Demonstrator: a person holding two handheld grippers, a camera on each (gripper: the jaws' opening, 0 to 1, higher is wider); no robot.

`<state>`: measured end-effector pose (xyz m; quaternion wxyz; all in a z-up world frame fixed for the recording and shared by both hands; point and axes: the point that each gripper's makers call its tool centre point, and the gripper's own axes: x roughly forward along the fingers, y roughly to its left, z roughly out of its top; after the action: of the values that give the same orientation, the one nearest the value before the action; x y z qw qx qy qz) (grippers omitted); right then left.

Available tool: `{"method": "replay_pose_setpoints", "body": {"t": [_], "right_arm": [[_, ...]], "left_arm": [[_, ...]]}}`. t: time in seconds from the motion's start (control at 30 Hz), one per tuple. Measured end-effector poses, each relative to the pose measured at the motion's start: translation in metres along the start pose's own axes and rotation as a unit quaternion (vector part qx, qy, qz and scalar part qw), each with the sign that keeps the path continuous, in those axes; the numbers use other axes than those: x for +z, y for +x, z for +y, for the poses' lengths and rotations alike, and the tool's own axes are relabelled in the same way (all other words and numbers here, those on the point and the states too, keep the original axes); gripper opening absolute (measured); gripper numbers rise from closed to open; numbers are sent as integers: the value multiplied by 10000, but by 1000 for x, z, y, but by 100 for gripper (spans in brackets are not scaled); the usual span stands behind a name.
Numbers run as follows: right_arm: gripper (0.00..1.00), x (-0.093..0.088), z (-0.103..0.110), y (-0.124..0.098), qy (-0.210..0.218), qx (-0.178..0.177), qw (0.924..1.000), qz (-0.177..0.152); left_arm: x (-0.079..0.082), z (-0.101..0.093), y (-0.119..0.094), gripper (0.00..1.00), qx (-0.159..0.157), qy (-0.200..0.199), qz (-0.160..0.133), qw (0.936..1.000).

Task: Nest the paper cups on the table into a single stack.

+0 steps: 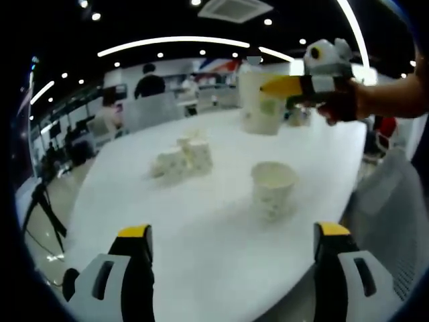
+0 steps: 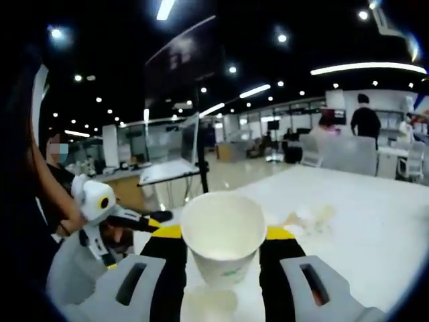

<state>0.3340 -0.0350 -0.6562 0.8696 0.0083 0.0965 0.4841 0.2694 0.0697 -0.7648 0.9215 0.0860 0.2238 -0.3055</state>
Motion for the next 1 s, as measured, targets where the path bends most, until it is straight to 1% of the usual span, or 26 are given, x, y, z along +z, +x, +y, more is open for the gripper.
{"method": "replay_pose_setpoints", "body": {"t": [0.13, 0.27, 0.43, 0.5, 0.6, 0.8, 0.87, 1.0], "right_arm": [[39, -9, 16, -7, -11, 98, 9999, 70], [39, -13, 30, -10, -105, 169, 9998, 101], [39, -18, 35, -8, -238, 194, 9995, 81], [39, -24, 33, -5, -263, 156, 9995, 92], [39, -36, 30, -1, -347, 81, 9992, 173], [39, -71, 27, 8, -342, -11, 9985, 426], [39, -83, 24, 11, -161, -92, 9983, 549], [39, -100, 18, 15, -8, -227, 9977, 634]], "left_arm": [[0, -1, 0, 99, -4, 6, 12, 10000], [0, -1, 0, 99, -1, 5, 11, 10000], [-1, -1, -1, 99, 0, 9, 13, 10000], [-1, -1, -1, 99, 2, 7, 14, 10000], [-1, -1, -1, 99, 14, -1, 3, 10000], [-1, 0, -1, 99, 35, -7, -3, 10000], [-1, 0, -1, 99, 33, -8, -2, 10000], [-1, 1, -1, 99, 34, -15, -2, 10000]]}}
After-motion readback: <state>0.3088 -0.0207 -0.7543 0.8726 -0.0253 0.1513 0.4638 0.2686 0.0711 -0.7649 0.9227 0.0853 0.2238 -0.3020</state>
